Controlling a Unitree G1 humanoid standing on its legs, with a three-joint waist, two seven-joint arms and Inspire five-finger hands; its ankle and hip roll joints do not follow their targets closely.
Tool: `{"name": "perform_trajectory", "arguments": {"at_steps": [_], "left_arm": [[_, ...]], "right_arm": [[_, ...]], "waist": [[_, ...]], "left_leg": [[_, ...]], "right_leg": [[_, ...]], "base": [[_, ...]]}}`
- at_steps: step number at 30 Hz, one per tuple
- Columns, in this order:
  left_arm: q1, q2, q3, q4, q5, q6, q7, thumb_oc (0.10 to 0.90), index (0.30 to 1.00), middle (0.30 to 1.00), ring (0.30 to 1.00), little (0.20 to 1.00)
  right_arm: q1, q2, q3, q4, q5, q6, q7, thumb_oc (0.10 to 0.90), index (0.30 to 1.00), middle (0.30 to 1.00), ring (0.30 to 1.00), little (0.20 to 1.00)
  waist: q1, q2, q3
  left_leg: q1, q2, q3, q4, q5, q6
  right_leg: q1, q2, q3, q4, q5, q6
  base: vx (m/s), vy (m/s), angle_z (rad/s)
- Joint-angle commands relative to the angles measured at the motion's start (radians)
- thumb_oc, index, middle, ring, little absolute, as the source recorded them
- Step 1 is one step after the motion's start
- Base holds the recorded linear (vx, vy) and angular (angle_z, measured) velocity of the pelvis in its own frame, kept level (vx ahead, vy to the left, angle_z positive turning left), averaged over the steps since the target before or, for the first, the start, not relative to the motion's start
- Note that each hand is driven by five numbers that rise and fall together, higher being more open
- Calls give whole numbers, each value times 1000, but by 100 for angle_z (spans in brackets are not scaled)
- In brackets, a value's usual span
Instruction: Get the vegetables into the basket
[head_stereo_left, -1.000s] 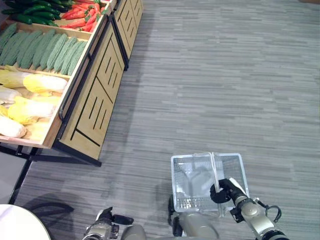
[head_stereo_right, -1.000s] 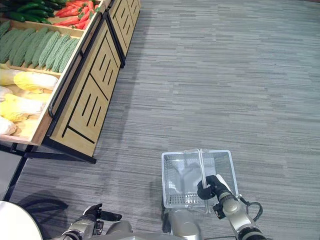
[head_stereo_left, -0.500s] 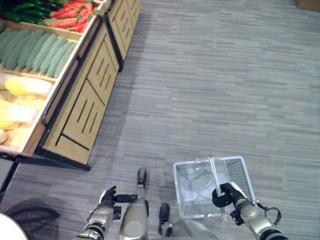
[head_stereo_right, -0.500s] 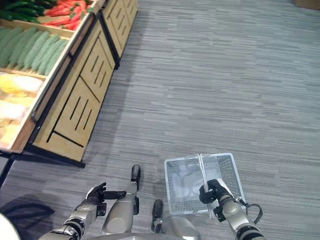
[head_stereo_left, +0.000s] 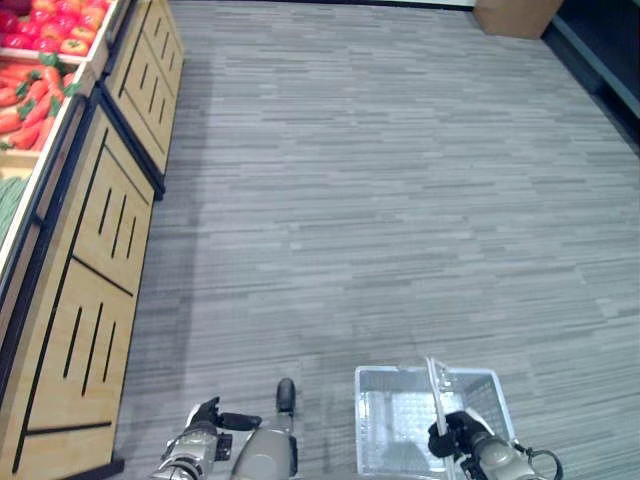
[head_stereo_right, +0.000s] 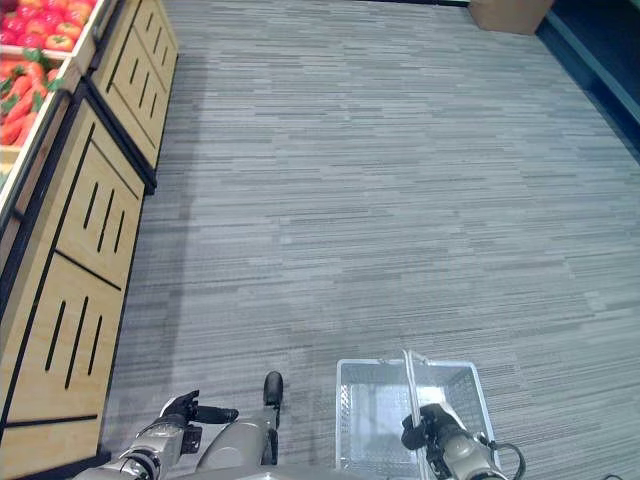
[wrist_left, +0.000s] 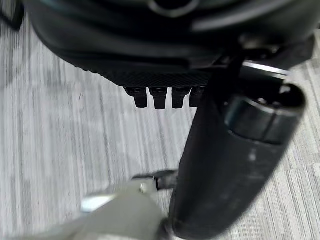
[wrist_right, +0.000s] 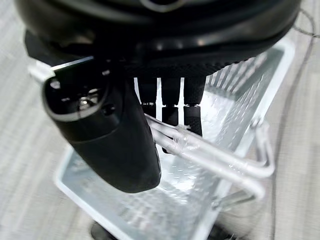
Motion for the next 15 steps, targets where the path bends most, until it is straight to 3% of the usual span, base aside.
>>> {"name": "perform_trajectory", "arguments": {"at_steps": [1, 2, 5, 9, 11, 13, 14, 15], "left_arm": [[95, 62, -17, -20, -5, 7, 7, 900, 1000, 1000, 1000, 1000], [84, 65, -19, -28, -9, 4, 4, 900, 1000, 1000, 1000, 1000], [73, 68, -21, -34, -13, 1, 0, 900, 1000, 1000, 1000, 1000], [66, 69, -24, -36, -18, 2, -5, 900, 1000, 1000, 1000, 1000], [57, 70, -32, -33, -12, 4, -12, 900, 1000, 1000, 1000, 1000], [48, 69, -41, -33, -10, 7, -15, 900, 1000, 1000, 1000, 1000], [45, 70, -42, -32, -9, 6, -14, 900, 1000, 1000, 1000, 1000], [42, 72, -40, -28, -8, 8, -14, 900, 1000, 1000, 1000, 1000]], "right_arm": [[4, -53, -65, -62, 8, -16, -13, 400, 300, 300, 300, 300], [-1, -49, -75, -51, 16, -12, -14, 400, 300, 300, 300, 300], [-3, -43, -90, -36, 28, -11, -15, 400, 300, 300, 300, 300], [-3, -39, -99, -24, 34, -8, -16, 400, 300, 300, 300, 300], [-6, -38, -103, -20, 40, -7, -18, 400, 300, 300, 300, 300], [-6, -35, -103, -27, 46, -9, -18, 400, 300, 300, 300, 300], [-7, -33, -100, -35, 47, -9, -19, 400, 300, 300, 300, 300], [-9, -28, -94, -41, 45, -8, -19, 400, 300, 300, 300, 300]], "waist": [[59, -30, -30], [56, -39, -33], [53, -41, -31], [50, -33, -25], [37, -5, -10], [11, 27, 8], [8, 40, 19], [-2, 38, 32]], "left_leg": [[-160, 101, 43, 133, -37, -151], [-152, 89, 52, 130, -56, -141], [-131, 67, 48, 136, -92, -128], [-101, 46, 30, 130, -117, -113], [-59, 38, -3, 115, -135, -95], [-22, 42, -34, 101, -140, -87], [2, 51, -40, 92, -148, -84], [32, 48, -47, 86, -159, -85]], "right_leg": [[-39, -71, 7, 59, 201, 16], [-55, -83, 12, 86, 266, 39], [-73, -96, 17, 133, 353, 58], [-97, -95, 17, 200, 420, 57], [-148, -85, -2, 327, 471, 37], [-201, -51, 11, 414, 462, 18], [-244, -61, -20, 432, 440, 2], [-275, -110, -77, 425, 401, -6]], "base": [[176, 96, 11], [188, 96, -9], [190, 107, -1], [140, 102, 8], [167, 172, 25], [138, 157, 31], [129, 114, 44], [152, 46, 30]]}}
